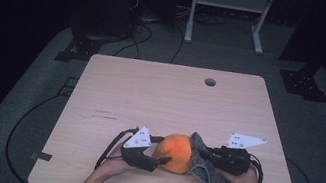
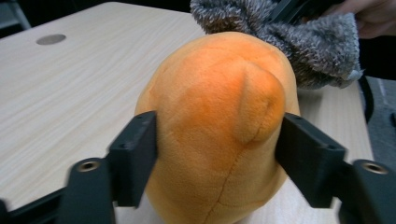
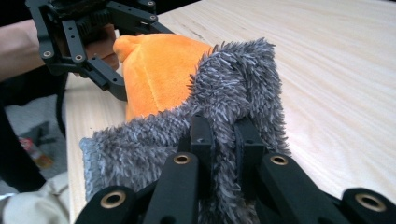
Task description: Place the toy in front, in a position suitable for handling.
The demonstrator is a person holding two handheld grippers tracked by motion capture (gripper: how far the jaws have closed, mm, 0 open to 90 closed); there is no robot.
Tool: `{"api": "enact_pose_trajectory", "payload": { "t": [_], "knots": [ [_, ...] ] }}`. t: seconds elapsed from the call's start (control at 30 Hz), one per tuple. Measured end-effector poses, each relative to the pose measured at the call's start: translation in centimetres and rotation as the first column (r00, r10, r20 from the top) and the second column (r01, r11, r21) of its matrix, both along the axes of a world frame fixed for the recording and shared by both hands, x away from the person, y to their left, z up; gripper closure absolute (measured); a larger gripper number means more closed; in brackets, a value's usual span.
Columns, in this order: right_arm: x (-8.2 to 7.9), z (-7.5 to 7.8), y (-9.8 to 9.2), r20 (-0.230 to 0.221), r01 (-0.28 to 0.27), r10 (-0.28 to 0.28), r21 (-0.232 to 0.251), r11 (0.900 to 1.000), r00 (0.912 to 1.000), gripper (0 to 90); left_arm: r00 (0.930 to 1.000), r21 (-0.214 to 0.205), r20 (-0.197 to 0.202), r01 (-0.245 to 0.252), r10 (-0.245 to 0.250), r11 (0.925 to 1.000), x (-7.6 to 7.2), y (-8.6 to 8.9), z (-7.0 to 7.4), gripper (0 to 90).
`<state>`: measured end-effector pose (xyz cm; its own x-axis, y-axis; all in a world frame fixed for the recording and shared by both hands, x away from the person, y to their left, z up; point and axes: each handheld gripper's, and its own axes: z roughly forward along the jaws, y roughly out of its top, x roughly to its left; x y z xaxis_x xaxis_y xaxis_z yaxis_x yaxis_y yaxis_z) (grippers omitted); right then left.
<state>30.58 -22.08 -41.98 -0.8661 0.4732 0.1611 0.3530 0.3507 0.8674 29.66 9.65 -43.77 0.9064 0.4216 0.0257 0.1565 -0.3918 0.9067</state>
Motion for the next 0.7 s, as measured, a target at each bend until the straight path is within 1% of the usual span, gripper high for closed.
{"api": "enact_pose_trajectory", "payload": {
  "t": [0.03, 0.1, 0.13, 0.17, 0.23, 0.27, 0.33, 0.37, 0.4, 0.43, 0.47, 0.5, 0.57, 0.6, 0.63, 0.67, 0.7],
  "knots": [
    [-0.1, 0.2, 0.0, 0.009, 0.003, -0.003, -0.003, 1.0000, 1.0000, 80.8, 0.9997, 0.010, 0.021, -0.009, 0.009, 0.9999, -0.1, -0.1, 0.1, 35.9],
    [-0.3, 0.9, 0.1, 0.029, -0.006, 0.006, 0.012, 0.9999, 0.9995, 80.8, 0.9986, 0.019, 0.050, -0.019, 0.018, 0.9996, -0.4, -0.3, 0.2, 39.3],
    [-0.5, 1.4, 0.3, 0.041, -0.021, 0.020, 0.016, 0.9996, 0.9989, 80.8, 0.9971, 0.034, 0.074, -0.022, 0.019, 0.9992, -0.5, -0.4, 0.2, 40.3],
    [-0.8, 2.0, 0.7, 0.057, -0.038, 0.037, 0.021, 0.9990, 0.9977, 80.8, 0.9957, 0.048, 0.092, -0.015, 0.010, 0.9987, -0.7, -0.6, 0.3, 41.0],
    [-1.4, 3.0, 1.5, 0.082, -0.084, 0.081, 0.032, 0.9959, 0.9933, 80.8, 0.9928, 0.059, 0.120, -0.005, -0.002, 0.9982, -1.0, -1.0, 0.4, 41.4],
    [-1.6, 3.5, 2.1, 0.089, -0.110, 0.106, 0.038, 0.9932, 0.9903, 80.8, 0.9906, 0.074, 0.136, 0.001, -0.011, 0.9973, -1.2, -1.3, 0.5, 41.6],
    [-2.0, 4.2, 3.6, 0.102, -0.147, 0.145, 0.015, 0.9891, 0.9842, 80.8, 0.9843, 0.097, 0.173, 0.018, -0.035, 0.9951, -1.7, -1.8, 0.7, 41.7],
    [-2.2, 4.4, 4.3, 0.107, -0.165, 0.163, 0.004, 0.9863, 0.9807, 80.7, 0.9781, 0.128, 0.201, 0.031, -0.056, 0.9913, -2.0, -2.0, 0.7, 41.8],
    [-2.4, 4.4, 5.2, 0.113, -0.172, 0.173, -0.018, 0.9850, 0.9785, 80.7, 0.9762, 0.133, 0.208, 0.035, -0.063, 0.9904, -2.2, -2.0, 0.7, 41.9],
    [-2.4, 4.3, 5.5, 0.118, -0.168, 0.170, -0.032, 0.9853, 0.9783, 80.7, 0.9731, 0.148, 0.219, 0.040, -0.073, 0.9881, -2.3, -2.0, 0.7, 42.0],
    [-2.3, 4.0, 5.6, 0.118, -0.165, 0.169, -0.042, 0.9855, 0.9787, 80.7, 0.9720, 0.155, 0.221, 0.045, -0.079, 0.9869, -2.4, -1.9, 0.6, 42.0],
    [-2.0, 3.8, 5.5, 0.105, -0.157, 0.160, -0.034, 0.9870, 0.9816, 80.7, 0.9724, 0.152, 0.220, 0.045, -0.078, 0.9873, -2.4, -1.8, 0.5, 42.1],
    [-1.5, 3.4, 4.9, 0.090, -0.134, 0.135, -0.014, 0.9909, 0.9868, 80.8, 0.9758, 0.140, 0.206, 0.044, -0.072, 0.9891, -2.2, -1.5, 0.4, 42.1],
    [-1.2, 3.2, 4.5, 0.091, -0.114, 0.115, -0.016, 0.9933, 0.9892, 80.8, 0.9779, 0.135, 0.197, 0.042, -0.068, 0.9900, -2.1, -1.3, 0.3, 42.0],
    [-1.0, 3.0, 3.9, 0.085, -0.092, 0.092, -0.010, 0.9957, 0.9921, 80.8, 0.9815, 0.116, 0.182, 0.038, -0.059, 0.9925, -2.0, -1.1, 0.2, 41.8],
    [-0.7, 2.7, 3.3, 0.064, -0.075, 0.075, -0.002, 0.9972, 0.9951, 80.9, 0.9844, 0.104, 0.169, 0.030, -0.047, 0.9942, -1.9, -1.0, 0.1, 41.4],
    [-0.5, 2.4, 2.8, 0.053, -0.060, 0.060, -0.001, 0.9982, 0.9968, 80.8, 0.9856, 0.097, 0.163, 0.027, -0.042, 0.9949, -1.7, -0.9, 0.1, 40.9]
  ]
}}
